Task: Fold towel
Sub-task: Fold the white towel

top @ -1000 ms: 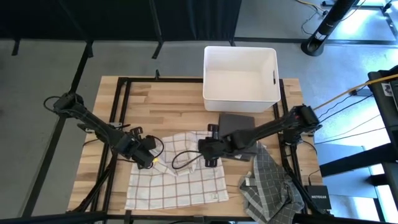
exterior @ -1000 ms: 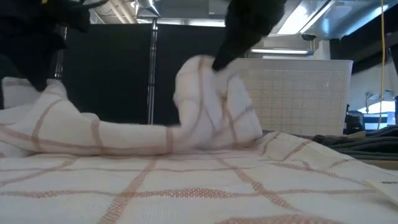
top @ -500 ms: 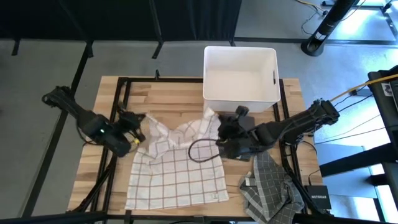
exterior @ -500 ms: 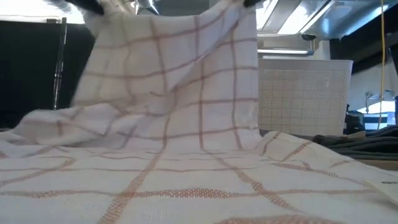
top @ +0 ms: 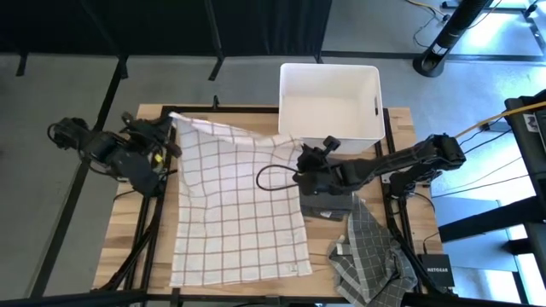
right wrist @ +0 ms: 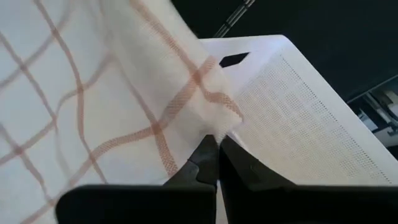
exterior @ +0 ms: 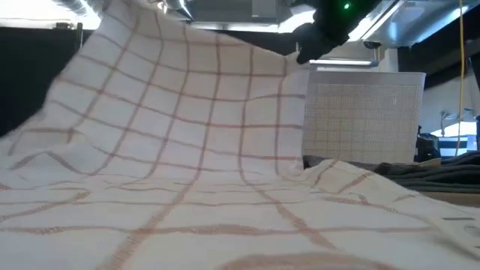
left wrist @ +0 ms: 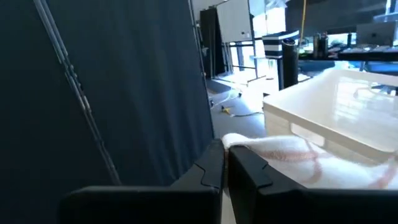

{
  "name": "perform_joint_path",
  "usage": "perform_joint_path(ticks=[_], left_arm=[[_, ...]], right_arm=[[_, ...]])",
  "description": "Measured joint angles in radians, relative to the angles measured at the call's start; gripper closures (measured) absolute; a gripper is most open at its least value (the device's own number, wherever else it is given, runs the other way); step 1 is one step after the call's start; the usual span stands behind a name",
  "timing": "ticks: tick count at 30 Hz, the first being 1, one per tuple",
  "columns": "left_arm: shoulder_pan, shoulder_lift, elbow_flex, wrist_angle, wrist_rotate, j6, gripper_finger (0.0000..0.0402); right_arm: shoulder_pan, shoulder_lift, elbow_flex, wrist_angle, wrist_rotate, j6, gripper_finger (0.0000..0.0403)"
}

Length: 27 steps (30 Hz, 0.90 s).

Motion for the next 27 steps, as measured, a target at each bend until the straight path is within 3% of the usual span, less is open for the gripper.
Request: perform_joint_path(ticks=[5,7,11,15,18,23,27], left_arm=[[0.065,-0.053,-0.005,-0.003,0.011,0.019,0.0398],[0.07,-0.059,-0.006,0.0,0.095,0.023,0.0399],[0.055,-0.053,-0.007,0.01,0.401,-0.013,0.0398],[0.012,-0.011,-0.008,-0.006,0.771,-0.102,0.0399],[-0.046,0.047,-0.009,-0.043,0.942,-0.214,0.0399],[-0.178,0.16,-0.07,-0.118,1.065,-0.448,0.04],[-0.275,0.261,-0.13,-0.115,1.1,-0.593,0.0396]], right_arm=[[-0.071,0.0,-0.017,0.107,-0.075,-0.113,0.0396],[-0.083,0.0,-0.018,0.107,-0.149,-0.118,0.0396],[-0.042,0.0,-0.018,0.098,-0.229,-0.112,0.0396],[0.051,0.0,-0.018,0.071,-0.298,-0.087,0.0395],[0.12,0.0,-0.018,0.036,-0.409,-0.034,0.0395],[0.222,0.005,-0.053,0.038,-0.483,0.045,0.0395],[0.274,0.013,-0.117,0.084,-0.493,0.101,0.0395]])
